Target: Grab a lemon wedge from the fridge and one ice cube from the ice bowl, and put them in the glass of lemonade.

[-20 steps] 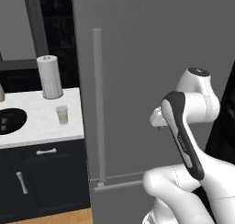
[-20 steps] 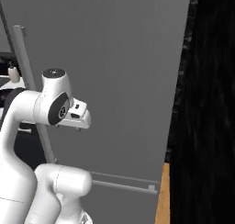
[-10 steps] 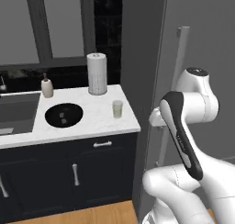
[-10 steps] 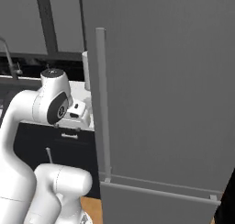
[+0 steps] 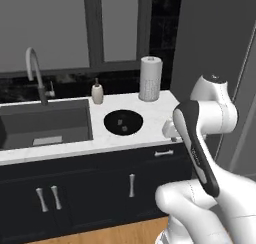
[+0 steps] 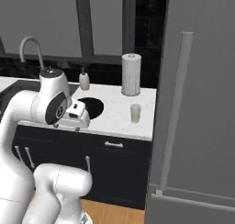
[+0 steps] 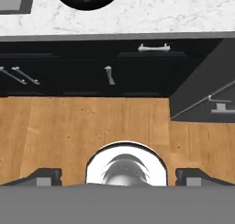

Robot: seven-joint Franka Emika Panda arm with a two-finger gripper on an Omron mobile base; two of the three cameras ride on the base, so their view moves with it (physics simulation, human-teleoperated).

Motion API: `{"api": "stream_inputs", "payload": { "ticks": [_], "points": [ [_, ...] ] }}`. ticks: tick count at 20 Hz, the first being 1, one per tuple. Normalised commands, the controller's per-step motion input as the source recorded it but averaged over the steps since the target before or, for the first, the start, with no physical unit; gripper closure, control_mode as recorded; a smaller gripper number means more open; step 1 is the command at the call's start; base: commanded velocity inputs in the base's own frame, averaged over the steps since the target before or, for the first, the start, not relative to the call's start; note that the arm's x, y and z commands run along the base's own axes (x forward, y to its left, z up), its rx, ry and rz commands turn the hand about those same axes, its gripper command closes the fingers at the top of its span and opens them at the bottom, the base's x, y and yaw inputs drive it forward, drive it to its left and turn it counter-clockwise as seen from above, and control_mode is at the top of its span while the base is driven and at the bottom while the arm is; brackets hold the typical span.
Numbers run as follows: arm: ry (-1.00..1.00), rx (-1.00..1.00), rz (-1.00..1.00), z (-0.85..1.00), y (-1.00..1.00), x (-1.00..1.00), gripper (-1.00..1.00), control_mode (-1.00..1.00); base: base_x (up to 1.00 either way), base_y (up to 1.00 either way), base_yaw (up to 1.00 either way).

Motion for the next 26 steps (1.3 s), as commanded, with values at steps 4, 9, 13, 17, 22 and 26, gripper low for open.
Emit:
{"api": "stream_inputs", "payload": {
  "ticks": [4,9,13,17,22,26],
  "points": [
    [0.00,0.00,0.00,0.00,0.00,0.00,-1.00,1.00,0.72,0.57,0.00],
    [0.00,0.00,0.00,0.00,0.00,0.00,-1.00,1.00,0.97,0.09,0.08],
    [0.00,0.00,0.00,0.00,0.00,0.00,-1.00,1.00,0.99,0.00,0.10],
    [0.04,0.00,0.00,-0.05,0.00,0.11,-1.00,-1.00,0.46,0.02,0.01],
    [0.27,0.00,0.00,-0.59,0.04,0.46,-1.00,-1.00,0.00,0.00,0.00],
    [0.20,-0.02,0.02,-0.58,0.16,0.39,-1.00,-1.00,0.00,0.00,0.00]
  ]
}}
